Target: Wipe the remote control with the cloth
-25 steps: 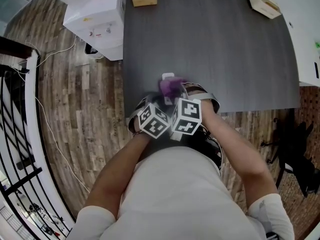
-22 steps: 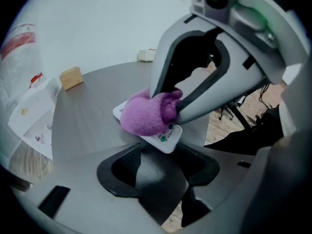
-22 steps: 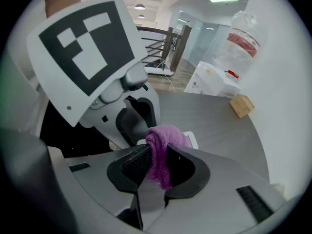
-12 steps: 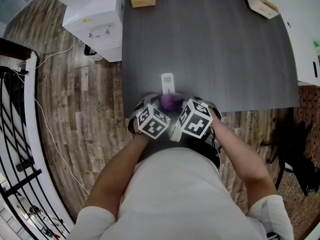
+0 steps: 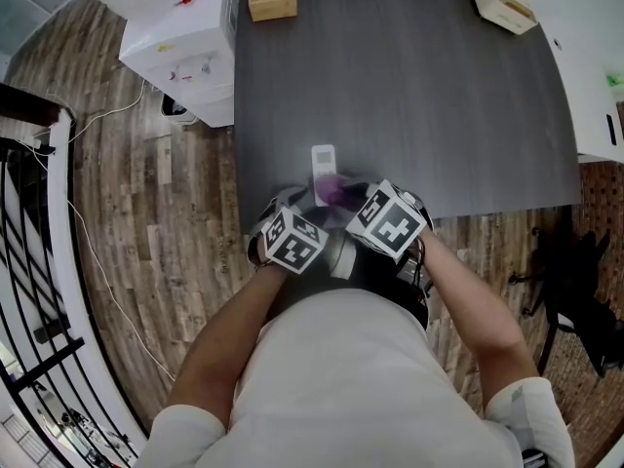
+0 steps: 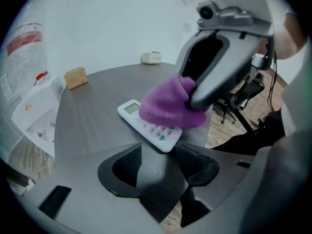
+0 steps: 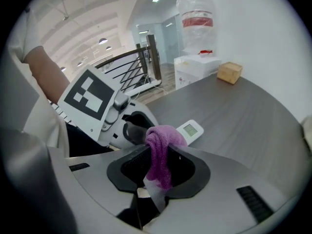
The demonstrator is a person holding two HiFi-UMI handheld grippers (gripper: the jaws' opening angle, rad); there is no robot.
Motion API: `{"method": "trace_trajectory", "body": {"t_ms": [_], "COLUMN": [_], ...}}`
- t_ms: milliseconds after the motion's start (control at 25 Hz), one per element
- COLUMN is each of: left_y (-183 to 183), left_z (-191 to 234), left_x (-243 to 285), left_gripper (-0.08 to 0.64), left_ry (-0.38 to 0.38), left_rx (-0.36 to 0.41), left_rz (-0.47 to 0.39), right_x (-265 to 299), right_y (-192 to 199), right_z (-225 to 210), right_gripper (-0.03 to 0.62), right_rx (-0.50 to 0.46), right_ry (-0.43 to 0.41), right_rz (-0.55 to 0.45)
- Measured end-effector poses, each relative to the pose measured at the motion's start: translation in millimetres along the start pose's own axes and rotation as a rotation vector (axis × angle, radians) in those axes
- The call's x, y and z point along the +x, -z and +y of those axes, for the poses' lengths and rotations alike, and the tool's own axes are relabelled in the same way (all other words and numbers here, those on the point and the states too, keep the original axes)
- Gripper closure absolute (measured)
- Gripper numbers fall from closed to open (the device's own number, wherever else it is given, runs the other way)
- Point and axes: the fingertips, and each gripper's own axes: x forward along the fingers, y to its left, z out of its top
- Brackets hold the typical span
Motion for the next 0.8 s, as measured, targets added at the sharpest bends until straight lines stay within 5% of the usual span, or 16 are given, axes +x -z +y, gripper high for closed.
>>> {"method": "trace_trajectory", "body": {"t_ms": [160,360,640,800], "left_y": [-2,-13,-36,-46], "left_z": [5,18,12,5], "left_x": [-20,-60,-116,-159], "left_gripper": [0.342,0.342,0.396,0.431], "left_ry": [0.012,0.063,0.304,0.353], "left_rx": [-0.070,-0.256,-0.528,-0.601], "left_rz": [-0.051,-0.210,-0.485,-0.633], "right_x": [-37,-79,-149,-182], "right_y": [-17,-12,17,37], "right_z": [-30,-65,-79,-57], "right_gripper": [0.491,0.491,0.491,0.491], "right_rx": [0.024,0.078,0.211,0.332], "right_ry": [0.144,0.290,0.462,0.482], "right_rz": [-0.124,-0.201,-0.294,-0.401]}}
